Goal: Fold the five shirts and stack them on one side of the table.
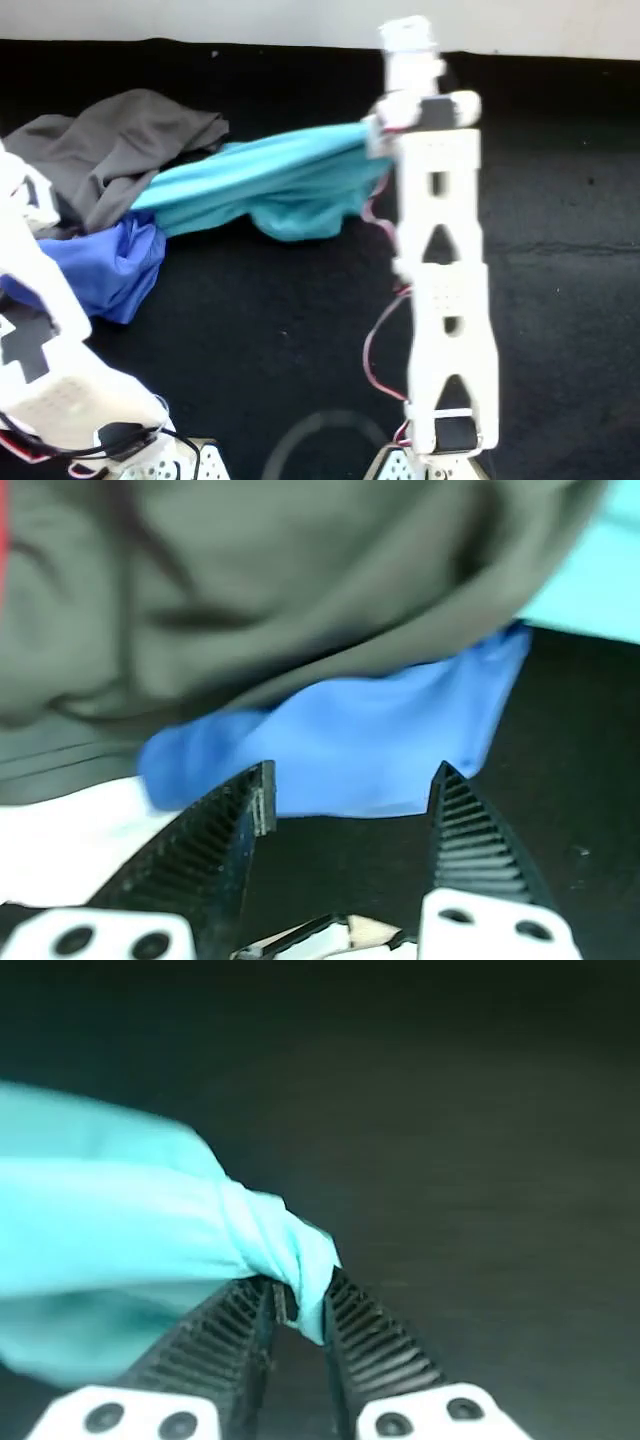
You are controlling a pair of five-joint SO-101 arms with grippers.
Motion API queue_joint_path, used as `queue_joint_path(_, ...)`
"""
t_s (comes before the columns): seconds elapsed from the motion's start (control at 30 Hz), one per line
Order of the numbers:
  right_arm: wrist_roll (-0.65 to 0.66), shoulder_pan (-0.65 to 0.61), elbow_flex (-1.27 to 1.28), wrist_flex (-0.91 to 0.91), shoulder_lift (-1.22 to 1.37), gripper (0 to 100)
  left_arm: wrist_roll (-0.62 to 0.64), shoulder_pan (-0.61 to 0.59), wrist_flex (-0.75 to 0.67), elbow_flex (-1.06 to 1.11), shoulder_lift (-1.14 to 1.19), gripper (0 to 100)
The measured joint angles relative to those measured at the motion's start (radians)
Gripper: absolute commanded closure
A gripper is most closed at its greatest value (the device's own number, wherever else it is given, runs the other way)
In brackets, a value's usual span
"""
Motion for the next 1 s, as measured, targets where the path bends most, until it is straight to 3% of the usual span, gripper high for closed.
queue_joint_path(0.3,0.166,0.295,-0.005,0.003,-0.264,99.3,0.109,0.356,-0.055,0.041,0.0,75)
queue_joint_path(0.5,0.235,0.431,0.008,0.003,-0.288,99.3,0.11,0.545,-0.267,0.216,0.0,75)
queue_joint_path(0.8,0.31,0.54,0.354,0.003,-0.282,99.1,0.123,0.738,-0.635,0.315,0.017,74)
queue_joint_path(1.0,0.361,0.569,0.563,0.003,-0.305,80.1,0.187,0.802,-0.879,0.316,0.164,74)
